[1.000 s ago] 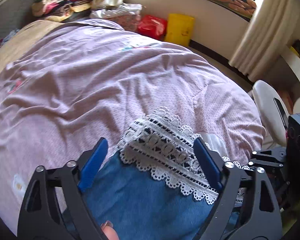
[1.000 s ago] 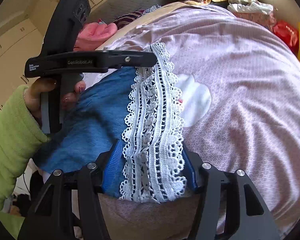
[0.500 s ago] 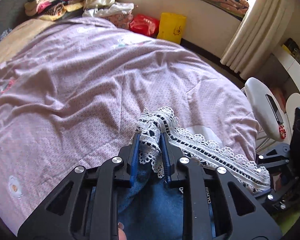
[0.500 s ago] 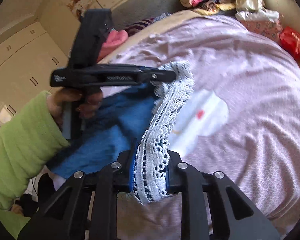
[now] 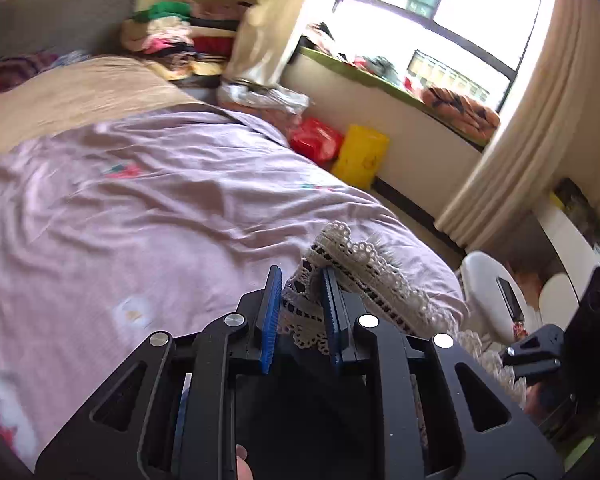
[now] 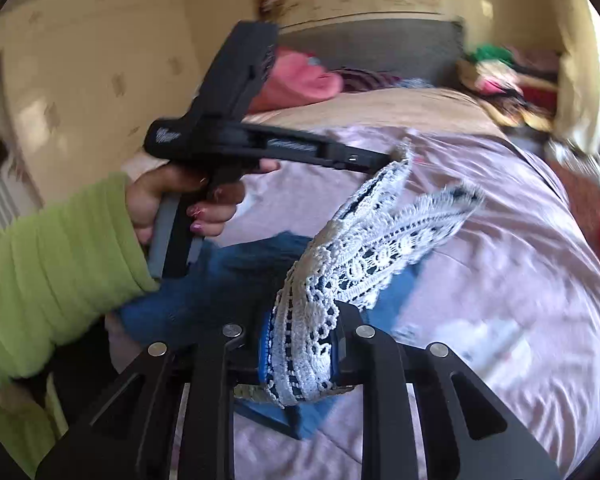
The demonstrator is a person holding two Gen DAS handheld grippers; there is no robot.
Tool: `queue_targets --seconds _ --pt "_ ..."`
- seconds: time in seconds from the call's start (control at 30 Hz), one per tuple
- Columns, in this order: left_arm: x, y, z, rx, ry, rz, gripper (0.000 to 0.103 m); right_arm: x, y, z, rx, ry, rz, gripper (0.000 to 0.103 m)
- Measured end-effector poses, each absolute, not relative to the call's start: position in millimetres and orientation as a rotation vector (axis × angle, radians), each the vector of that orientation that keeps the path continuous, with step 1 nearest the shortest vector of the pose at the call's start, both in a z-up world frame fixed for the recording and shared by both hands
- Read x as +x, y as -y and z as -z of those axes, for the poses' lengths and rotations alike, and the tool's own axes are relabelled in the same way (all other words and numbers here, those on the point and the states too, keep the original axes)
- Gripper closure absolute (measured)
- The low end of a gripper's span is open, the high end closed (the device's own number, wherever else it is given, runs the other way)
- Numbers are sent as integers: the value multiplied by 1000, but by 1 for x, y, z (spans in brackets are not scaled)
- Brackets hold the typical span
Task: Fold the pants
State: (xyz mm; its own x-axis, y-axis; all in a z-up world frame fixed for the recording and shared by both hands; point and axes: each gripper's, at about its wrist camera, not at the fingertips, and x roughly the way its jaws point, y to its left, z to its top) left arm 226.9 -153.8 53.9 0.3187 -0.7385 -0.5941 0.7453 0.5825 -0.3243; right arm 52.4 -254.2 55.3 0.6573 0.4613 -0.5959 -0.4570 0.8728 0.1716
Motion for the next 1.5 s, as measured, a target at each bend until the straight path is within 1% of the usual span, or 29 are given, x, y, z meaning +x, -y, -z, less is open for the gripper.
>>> queue_targets --seconds 0.13,0.27,0.3,0.37,0.4,0.43,0.47,0.57,0.6,0.63,0.67,0.7,0.73,0.87,0.97,1.0,1.03,1.07,1.1,1.13,1.17,1.2,1.27,1.4,1.47,1.5 --pt "218 106 -44 -33 -807 911 90 57 190 -38 -132 -725 -617 84" --pt "213 62 -21 -67 -901 794 90 63 141 6 -247 -830 -648 84" --pt "213 53 -18 -74 -908 776 88 64 131 19 -273 -850 -647 83" --pt "212 32 -12 -114 -924 739 77 63 121 34 -314 -866 -639 82" --pt "211 23 -10 -141 -923 725 67 62 118 37 -323 -865 -638 81" --pt "210 18 -9 -163 -925 725 61 62 117 38 -334 -861 -632 81" --pt "209 11 -8 -192 -927 729 59 61 118 38 -342 -857 -628 81" --pt "206 7 -9 -231 -918 744 47 58 117 34 -337 -842 -642 77" --pt "206 10 -10 -237 -916 746 42 58 118 31 -313 -840 -666 71" --pt "205 13 -11 -240 -918 747 39 55 120 28 -284 -838 -689 63" --pt "206 18 -11 -237 -925 750 37 52 125 24 -252 -832 -714 59" --pt "206 23 -11 -224 -928 744 35 49 133 19 -216 -827 -740 51" --pt "206 31 -11 -197 -932 733 35 46 142 13 -182 -818 -753 46" --pt "211 45 1 -104 -987 648 35 31 193 -4 -75 -756 -702 40" --pt "213 45 11 -95 -1014 619 35 26 241 0 -49 -773 -567 37" --pt "213 44 13 -94 -1015 612 44 21 248 2 -39 -783 -537 37" --pt "212 44 14 -95 -1015 613 61 10 254 4 -34 -795 -513 36" --pt "211 45 15 -91 -1015 610 66 5 259 8 -34 -806 -499 36" --pt "210 46 17 -78 -1016 593 75 -2 263 11 -48 -813 -478 36" --pt "209 47 18 -64 -1018 582 82 0 263 13 -61 -816 -475 36" --pt "207 49 19 -50 -1018 574 84 -1 262 15 -71 -821 -490 36" --pt "204 48 18 -42 -1015 566 87 0 264 14 -70 -827 -497 36" --pt "195 46 14 -30 -997 560 90 4 261 16 -45 -845 -501 36" --pt "178 38 8 6 -970 518 90 18 253 22 -4 -849 -497 36" --pt "176 39 15 47 -978 480 89 26 244 33 -62 -901 -461 36" --pt "176 40 19 68 -984 457 86 29 241 40 -79 -926 -445 36"
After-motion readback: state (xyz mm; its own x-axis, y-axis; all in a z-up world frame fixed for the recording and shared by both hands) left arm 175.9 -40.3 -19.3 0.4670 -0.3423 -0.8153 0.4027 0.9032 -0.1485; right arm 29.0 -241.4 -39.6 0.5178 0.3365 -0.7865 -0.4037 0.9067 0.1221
